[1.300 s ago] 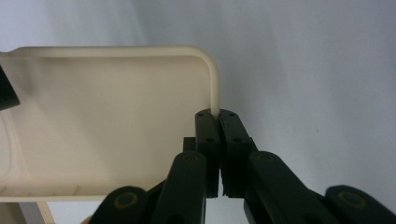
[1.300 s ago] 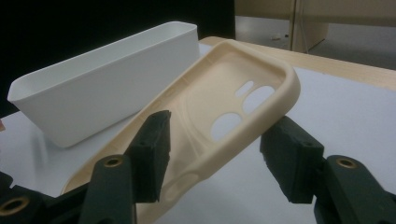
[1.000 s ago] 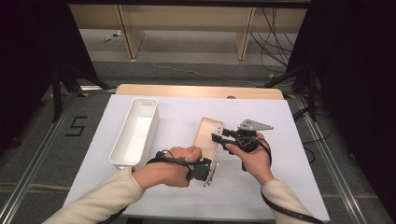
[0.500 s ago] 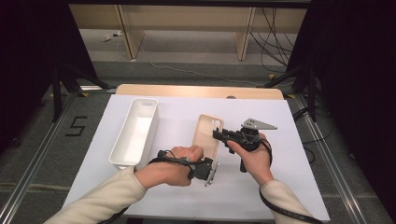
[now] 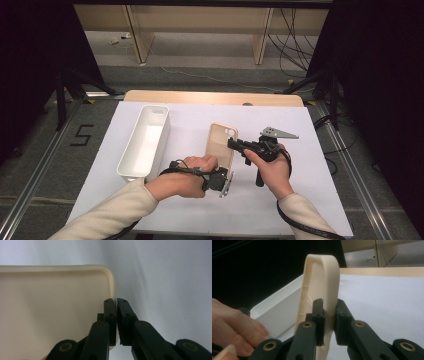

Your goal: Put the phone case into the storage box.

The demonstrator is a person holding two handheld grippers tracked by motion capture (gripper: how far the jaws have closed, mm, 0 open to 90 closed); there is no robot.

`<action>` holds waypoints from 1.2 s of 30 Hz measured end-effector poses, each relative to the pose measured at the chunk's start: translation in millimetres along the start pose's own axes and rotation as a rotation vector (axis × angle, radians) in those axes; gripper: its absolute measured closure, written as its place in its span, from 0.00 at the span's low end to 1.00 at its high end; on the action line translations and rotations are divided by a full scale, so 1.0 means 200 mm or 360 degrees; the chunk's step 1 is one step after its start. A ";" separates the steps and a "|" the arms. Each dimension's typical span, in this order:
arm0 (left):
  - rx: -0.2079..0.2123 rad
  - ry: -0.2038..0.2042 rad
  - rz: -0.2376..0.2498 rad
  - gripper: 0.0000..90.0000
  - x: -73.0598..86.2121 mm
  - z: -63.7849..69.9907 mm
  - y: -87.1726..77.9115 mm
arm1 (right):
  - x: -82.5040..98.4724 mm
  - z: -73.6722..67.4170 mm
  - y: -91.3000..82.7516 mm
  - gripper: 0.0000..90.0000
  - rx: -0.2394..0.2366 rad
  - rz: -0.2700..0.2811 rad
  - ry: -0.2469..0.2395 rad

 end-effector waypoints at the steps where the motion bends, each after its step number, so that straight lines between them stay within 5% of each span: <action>1: 0.0001 -0.0010 0.0007 0.95 0.00 0.00 0.00 | 0.00 0.00 0.00 0.91 0.0002 0.0025 -0.0040; 3: -0.0024 -0.0022 0.0016 0.95 0.01 0.00 0.00 | -0.01 -0.02 -0.01 0.91 -0.0015 0.0018 -0.0017; 6: -0.0045 -0.0053 0.0065 0.90 0.02 -0.01 -0.01 | -0.03 -0.02 -0.02 0.91 0.0044 0.0028 -0.0132; 9: -0.0084 -0.0120 0.0141 0.83 0.05 -0.01 -0.04 | -0.04 -0.03 -0.03 0.91 0.0042 0.0037 -0.0108; 16: -0.0260 -0.0397 0.0462 0.52 0.16 0.00 -0.12 | -0.05 -0.01 -0.06 0.91 0.0080 0.0084 -0.0122; 19: -0.0281 -0.0545 0.0600 0.40 0.21 0.02 -0.14 | -0.05 -0.01 -0.07 0.91 0.0103 0.0055 -0.0133; 24: -0.0321 -0.0676 0.0757 0.28 0.28 0.08 -0.15 | -0.05 -0.01 -0.07 0.91 0.0105 0.0057 -0.0152; 32: -0.0352 -0.0933 0.0947 0.25 0.33 0.13 -0.17 | -0.05 -0.04 -0.05 0.91 0.0100 0.0063 -0.0191; 36: -0.0381 -0.1112 0.1049 0.28 0.35 0.12 -0.17 | -0.04 -0.06 -0.06 0.91 0.0073 0.0068 -0.0187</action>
Point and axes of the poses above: each handheld gripper's, and its own axes: y roughly forward along the jaws, x roughly out of its underside, z roughly to its right, the point moved 1 cm from there along y, roughly forward along the jaws
